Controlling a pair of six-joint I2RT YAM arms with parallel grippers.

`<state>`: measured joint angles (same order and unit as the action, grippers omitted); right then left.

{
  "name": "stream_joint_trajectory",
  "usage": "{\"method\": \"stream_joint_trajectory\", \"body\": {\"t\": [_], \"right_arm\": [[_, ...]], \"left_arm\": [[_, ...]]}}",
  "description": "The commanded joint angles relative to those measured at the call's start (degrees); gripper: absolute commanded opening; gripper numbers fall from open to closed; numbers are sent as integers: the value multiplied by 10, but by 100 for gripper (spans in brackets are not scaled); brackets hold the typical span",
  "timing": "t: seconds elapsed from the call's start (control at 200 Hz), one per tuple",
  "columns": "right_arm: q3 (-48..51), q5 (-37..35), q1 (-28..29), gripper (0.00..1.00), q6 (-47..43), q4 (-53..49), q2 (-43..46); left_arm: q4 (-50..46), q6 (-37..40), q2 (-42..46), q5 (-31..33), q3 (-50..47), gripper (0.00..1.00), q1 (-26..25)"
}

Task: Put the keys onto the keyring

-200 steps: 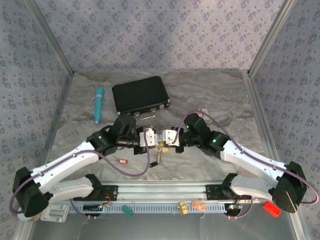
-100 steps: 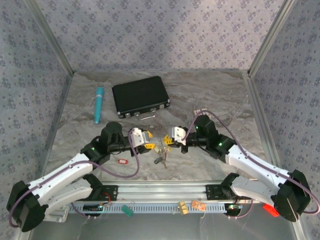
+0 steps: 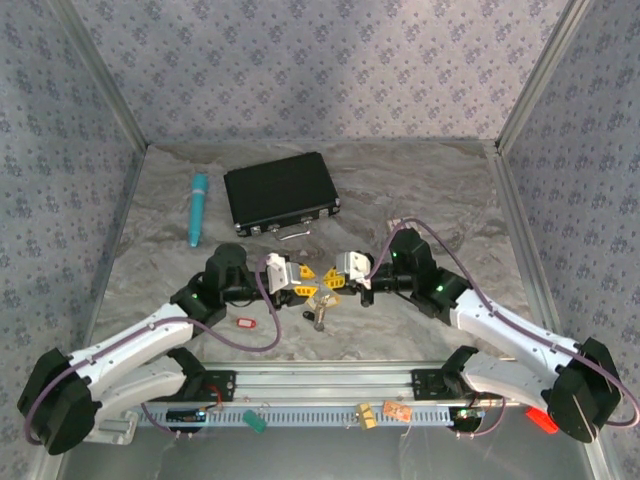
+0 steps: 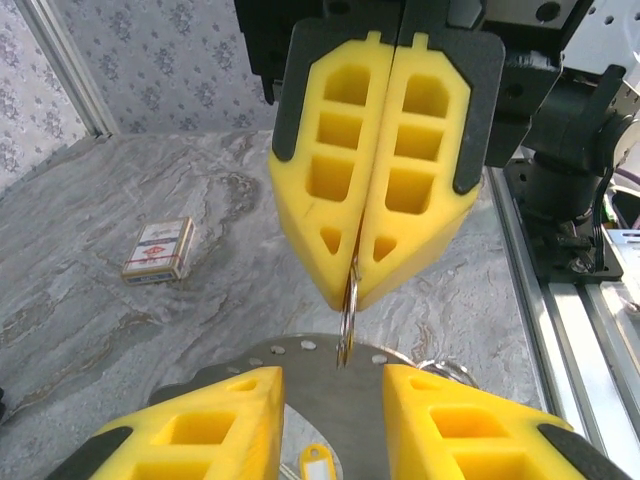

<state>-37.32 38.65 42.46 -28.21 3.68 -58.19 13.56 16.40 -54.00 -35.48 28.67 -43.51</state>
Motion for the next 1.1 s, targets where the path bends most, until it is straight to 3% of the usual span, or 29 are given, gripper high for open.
{"method": "stream_joint_trajectory", "body": {"t": [0.0,0.155,0.355,0.43,0.485,0.565,0.72,1.094], "right_arm": [[-8,17,6,0,11,27,-4],[-10,14,11,0,11,32,-10],[-9,7,16,0,9,21,-8],[-12,-31,20,3,-15,-15,-4],[-20,-73,26,22,-49,-61,-1],[-37,-127,34,27,-91,-121,-2],[-58,-157,49,27,-122,-158,-7],[-57,-143,67,17,-115,-135,-17]], "left_arm": [[28,-8,-3,-29,0,30,-3],[32,-8,-5,-31,2,26,-5],[20,3,-3,-23,4,7,-8],[-9,26,3,-5,15,0,-12],[-40,51,10,21,25,0,-21],[-91,104,17,79,43,0,-46],[-178,194,6,170,85,0,-95],[-207,242,-11,202,117,0,-123]]}}
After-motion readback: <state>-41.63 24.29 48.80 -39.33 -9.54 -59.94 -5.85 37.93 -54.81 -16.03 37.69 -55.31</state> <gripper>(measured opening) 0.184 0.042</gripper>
